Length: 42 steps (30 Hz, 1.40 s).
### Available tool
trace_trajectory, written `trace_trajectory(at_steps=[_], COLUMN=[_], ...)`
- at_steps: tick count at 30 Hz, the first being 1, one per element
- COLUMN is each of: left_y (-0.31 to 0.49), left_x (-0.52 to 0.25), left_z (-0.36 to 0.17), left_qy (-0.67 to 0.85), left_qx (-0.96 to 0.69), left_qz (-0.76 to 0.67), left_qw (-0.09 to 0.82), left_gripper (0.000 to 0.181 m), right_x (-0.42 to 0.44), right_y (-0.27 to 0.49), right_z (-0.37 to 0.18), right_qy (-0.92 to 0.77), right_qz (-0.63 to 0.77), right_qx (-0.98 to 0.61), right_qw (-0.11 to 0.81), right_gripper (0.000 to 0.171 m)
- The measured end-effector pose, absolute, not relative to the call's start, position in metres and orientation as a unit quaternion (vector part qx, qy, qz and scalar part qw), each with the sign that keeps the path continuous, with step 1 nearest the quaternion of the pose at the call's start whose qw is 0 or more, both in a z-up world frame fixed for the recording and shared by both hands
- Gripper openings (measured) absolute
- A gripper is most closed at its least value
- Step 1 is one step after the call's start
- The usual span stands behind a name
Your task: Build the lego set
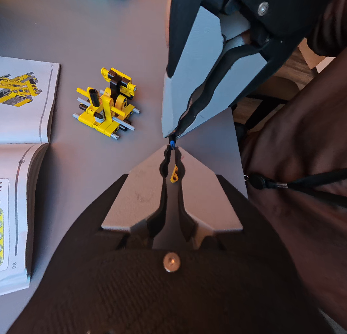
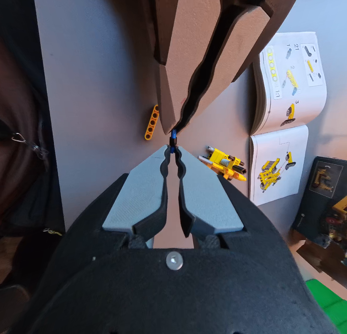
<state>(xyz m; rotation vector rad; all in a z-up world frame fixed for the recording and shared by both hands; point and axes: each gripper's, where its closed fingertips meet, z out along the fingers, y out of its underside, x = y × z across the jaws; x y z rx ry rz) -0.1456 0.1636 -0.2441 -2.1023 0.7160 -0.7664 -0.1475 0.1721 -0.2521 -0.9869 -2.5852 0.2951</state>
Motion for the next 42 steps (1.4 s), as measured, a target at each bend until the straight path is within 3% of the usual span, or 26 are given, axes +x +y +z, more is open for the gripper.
trace_trajectory(at_steps=[10,19,25,42], left_y=[0.168,0.169,0.168,0.167], left_x=[-0.153,-0.150,-0.146,-0.149], left_z=[-0.241,-0.228,-0.224,-0.215], left_qy=[0.275,0.239,0.235,0.234], left_qx=[-0.825,-0.805,-0.796,-0.785], left_qz=[-0.282,-0.357,-0.380,-0.384], left_qw=[0.406,0.408,0.408,0.426], left_gripper=[0.001,0.002,0.010,0.003], right_x=[-0.155,-0.152,-0.150,-0.152], right_y=[0.176,0.178,0.178,0.169], right_z=[-0.247,-0.239,-0.240,-0.223], right_qy=[-0.905,-0.901,-0.902,-0.874], right_qz=[0.111,0.127,0.131,0.216], right_qx=[-0.347,-0.337,-0.339,-0.368], right_qw=[0.221,0.240,0.233,0.231], right_gripper=[0.002,0.001,0.001,0.001])
